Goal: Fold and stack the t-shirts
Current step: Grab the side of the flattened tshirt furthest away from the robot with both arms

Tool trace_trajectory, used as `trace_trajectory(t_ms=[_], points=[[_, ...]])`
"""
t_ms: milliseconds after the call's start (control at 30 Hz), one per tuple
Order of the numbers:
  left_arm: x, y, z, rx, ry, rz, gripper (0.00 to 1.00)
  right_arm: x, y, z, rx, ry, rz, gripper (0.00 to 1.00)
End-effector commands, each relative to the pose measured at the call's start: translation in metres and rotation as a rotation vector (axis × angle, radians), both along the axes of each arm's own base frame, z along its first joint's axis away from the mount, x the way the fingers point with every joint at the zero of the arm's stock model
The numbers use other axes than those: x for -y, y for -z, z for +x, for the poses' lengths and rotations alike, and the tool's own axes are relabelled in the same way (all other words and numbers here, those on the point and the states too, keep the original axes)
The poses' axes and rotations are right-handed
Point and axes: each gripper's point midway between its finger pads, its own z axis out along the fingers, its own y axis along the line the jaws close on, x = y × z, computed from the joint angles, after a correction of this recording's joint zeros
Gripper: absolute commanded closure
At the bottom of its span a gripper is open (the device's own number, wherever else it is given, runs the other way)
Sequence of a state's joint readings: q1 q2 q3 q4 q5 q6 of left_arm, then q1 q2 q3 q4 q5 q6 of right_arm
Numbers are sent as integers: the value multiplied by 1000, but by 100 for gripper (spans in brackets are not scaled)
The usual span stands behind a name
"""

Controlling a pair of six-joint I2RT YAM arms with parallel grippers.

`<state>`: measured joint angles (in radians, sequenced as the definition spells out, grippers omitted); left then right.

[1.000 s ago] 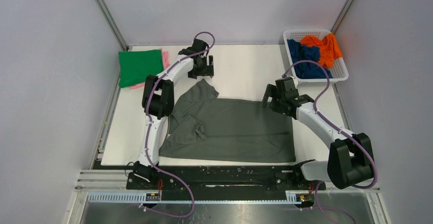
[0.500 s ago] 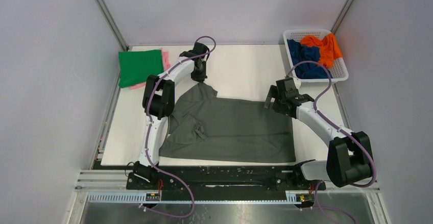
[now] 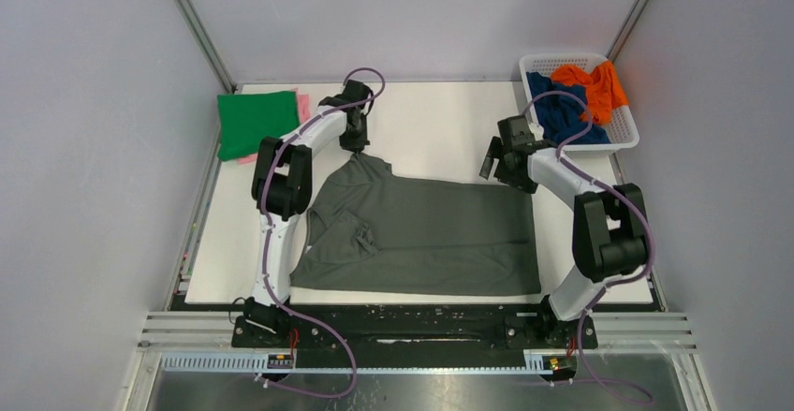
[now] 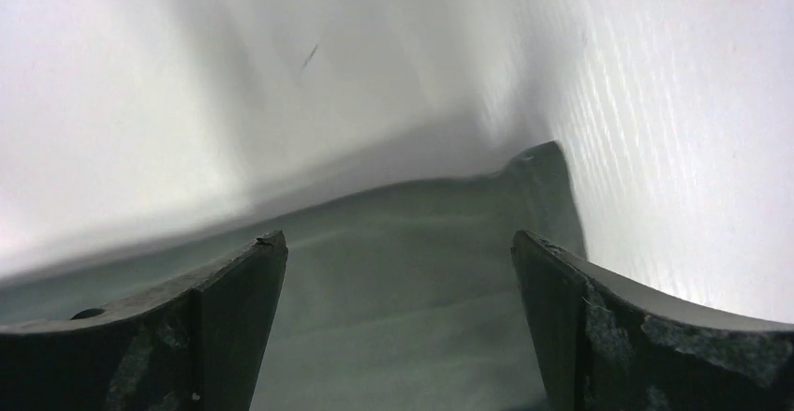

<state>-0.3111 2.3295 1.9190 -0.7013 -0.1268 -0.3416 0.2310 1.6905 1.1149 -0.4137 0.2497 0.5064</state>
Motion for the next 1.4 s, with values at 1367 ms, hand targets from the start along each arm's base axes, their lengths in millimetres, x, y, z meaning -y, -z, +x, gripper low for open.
trace_trajectory(t_ms=[1367], points=[[-6,-32,-15,57,10,-87,100,19,15,32,-410,-1491,-145,30]])
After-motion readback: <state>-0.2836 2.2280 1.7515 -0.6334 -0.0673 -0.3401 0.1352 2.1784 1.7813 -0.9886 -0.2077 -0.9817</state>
